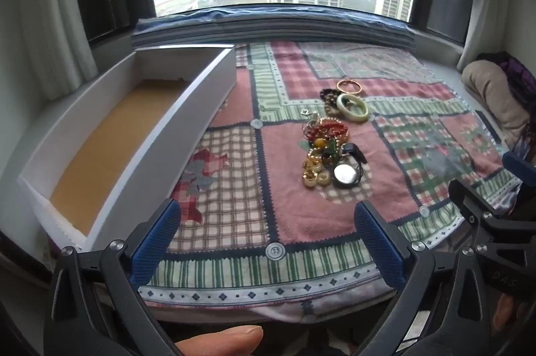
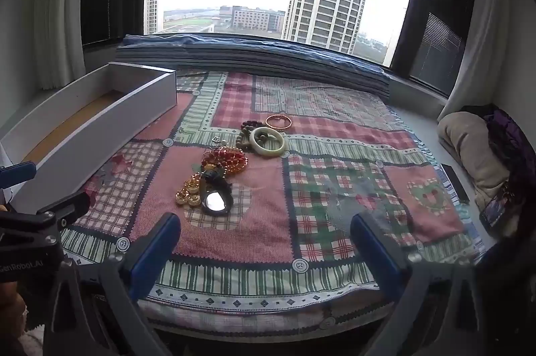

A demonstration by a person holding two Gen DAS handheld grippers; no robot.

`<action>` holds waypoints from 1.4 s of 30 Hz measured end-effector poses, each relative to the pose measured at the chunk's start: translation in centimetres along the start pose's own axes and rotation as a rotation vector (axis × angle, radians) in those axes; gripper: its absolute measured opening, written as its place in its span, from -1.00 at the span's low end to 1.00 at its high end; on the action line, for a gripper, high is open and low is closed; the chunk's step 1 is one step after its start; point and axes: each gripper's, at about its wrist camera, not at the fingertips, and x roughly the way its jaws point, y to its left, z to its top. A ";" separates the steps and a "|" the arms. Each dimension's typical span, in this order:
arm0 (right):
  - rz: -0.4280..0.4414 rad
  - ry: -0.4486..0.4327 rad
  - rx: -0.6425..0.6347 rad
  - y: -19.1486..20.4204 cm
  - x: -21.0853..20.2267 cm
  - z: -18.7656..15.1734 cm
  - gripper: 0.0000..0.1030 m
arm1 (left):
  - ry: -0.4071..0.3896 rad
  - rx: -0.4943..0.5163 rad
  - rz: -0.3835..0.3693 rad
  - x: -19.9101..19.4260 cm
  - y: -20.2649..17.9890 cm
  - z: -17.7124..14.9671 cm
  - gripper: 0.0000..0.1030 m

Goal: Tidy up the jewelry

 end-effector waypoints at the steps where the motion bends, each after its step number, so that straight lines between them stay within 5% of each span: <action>1: 0.000 0.005 -0.004 0.0 0.0 0.0 1.00 | 0.000 -0.003 -0.011 0.0 0.0 -0.1 0.99; 8: 0.008 0.054 0.010 -1.8 1.9 1.3 1.00 | -0.015 0.071 0.000 0.7 -1.3 1.4 1.00; 42: -0.010 0.007 0.036 -2.0 1.1 0.5 1.00 | -0.003 0.036 -0.030 1.3 0.1 0.7 0.99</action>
